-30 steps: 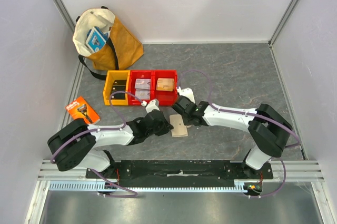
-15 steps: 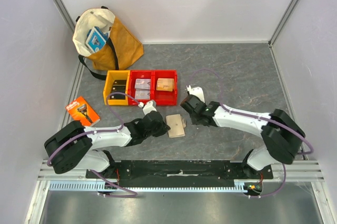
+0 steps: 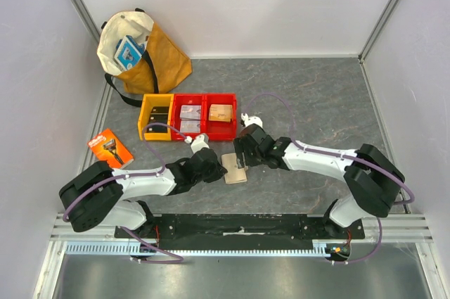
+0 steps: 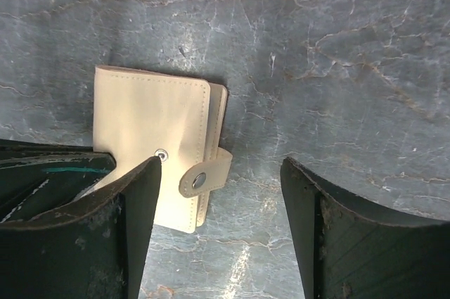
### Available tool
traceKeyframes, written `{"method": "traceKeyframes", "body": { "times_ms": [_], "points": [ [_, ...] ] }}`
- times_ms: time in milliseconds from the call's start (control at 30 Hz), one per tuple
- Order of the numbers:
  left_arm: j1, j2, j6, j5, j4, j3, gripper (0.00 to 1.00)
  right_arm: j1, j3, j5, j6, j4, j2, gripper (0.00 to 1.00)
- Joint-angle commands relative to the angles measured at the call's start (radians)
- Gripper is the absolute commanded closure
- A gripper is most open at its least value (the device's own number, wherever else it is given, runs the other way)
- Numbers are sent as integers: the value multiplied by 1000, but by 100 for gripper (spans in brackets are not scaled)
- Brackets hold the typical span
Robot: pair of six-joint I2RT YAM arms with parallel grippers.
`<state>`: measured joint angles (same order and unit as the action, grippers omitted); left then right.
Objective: Take the credit cards out of the card holder
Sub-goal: Remove the credit card from the card holder.
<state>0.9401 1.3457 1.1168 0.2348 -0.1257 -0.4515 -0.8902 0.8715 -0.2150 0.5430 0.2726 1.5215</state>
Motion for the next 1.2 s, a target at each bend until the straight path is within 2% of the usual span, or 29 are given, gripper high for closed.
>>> {"method": "traceKeyframes", "body": {
  "times_ms": [0,167,367,500,667,700,733,800,900,933,1033,1167],
  "points": [
    [5,7,-32,47,43,-23,98,-1,8,-10,20,-30,19,26],
    [3,23,-44,44,46,-35,98,7,-45,-81,40,-22,2,34],
    [3,32,-71,43,54,-53,98,30,-114,-81,49,-52,-24,63],
    [3,33,-113,44,61,-64,97,46,-173,-22,64,-150,-64,81],
    [3,29,-161,70,116,-96,90,71,-242,89,80,-265,-96,95],
    [5,26,-175,81,120,-108,86,76,-259,103,86,-292,-107,100],
    [8,24,-190,92,162,-118,82,80,-275,111,90,-311,-118,100],
    [14,20,-213,115,204,-147,68,95,-302,129,107,-344,-138,100],
    [46,15,-248,167,277,-196,32,117,-344,164,121,-397,-170,100],
    [66,18,-259,196,305,-219,25,122,-351,169,121,-407,-178,100],
    [129,47,-275,247,376,-297,14,137,-381,183,124,-434,-192,100],
    [201,130,-287,310,454,-398,10,160,-416,212,138,-487,-190,100]
  ]
}}
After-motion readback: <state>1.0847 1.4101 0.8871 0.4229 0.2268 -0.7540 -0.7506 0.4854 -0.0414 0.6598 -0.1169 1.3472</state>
